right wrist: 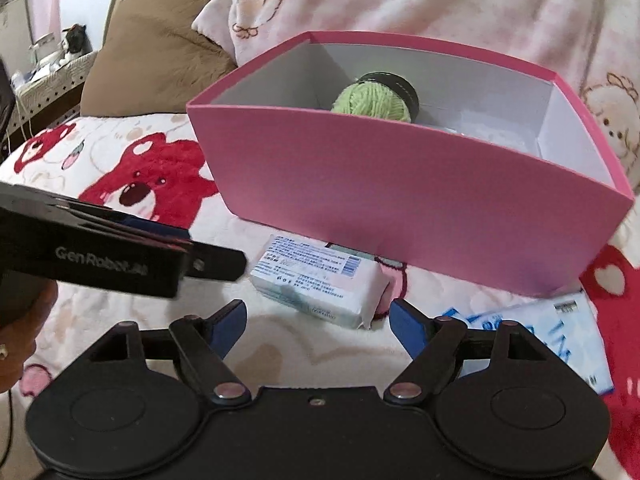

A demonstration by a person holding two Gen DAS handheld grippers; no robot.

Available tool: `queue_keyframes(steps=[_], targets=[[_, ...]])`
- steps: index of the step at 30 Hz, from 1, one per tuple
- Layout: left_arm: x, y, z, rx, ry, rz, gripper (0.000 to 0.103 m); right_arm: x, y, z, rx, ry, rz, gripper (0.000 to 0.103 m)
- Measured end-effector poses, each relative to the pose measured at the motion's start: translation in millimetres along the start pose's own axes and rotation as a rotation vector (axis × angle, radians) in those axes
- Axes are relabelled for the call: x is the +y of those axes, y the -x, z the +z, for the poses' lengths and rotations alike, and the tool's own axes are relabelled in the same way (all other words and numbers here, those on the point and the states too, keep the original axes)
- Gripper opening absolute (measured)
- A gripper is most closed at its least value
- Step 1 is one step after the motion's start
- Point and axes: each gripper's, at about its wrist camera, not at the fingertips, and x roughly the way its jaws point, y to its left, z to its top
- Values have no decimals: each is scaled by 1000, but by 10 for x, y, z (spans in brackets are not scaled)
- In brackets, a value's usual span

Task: Organize objects
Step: 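Withdraw the left tool and move it to the white soap bar, then close the left tool on the white soap bar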

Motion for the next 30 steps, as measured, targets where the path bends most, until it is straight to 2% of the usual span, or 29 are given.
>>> queue_keyframes(steps=[5, 10, 12, 14, 15, 23, 27, 30], targets=[[20, -217, -25, 11, 51, -52, 61, -31, -158, -12, 6, 7, 18, 82], [32, -367, -8, -9, 65, -71, 59, -81, -255, -5, 28, 11, 23, 82], [0, -389, 16, 6, 64, -99, 41, -84, -277, 2, 39, 7, 25, 82], [-35, -389, 22, 37, 65, -136, 32, -78, -276, 1, 50, 2, 27, 82], [-60, -386, 25, 46, 67, -133, 31, -64, -268, 2, 59, 4, 33, 82], [-98, -324, 12, 86, 77, -153, 28, 37, -210, 50, 107, 30, -4, 80], [-75, -259, 43, 107, 117, -192, 28, 51, -148, 72, 129, 20, -7, 84], [-96, -170, 54, 98, 105, -193, 28, 77, -98, 88, 128, 19, 9, 86]])
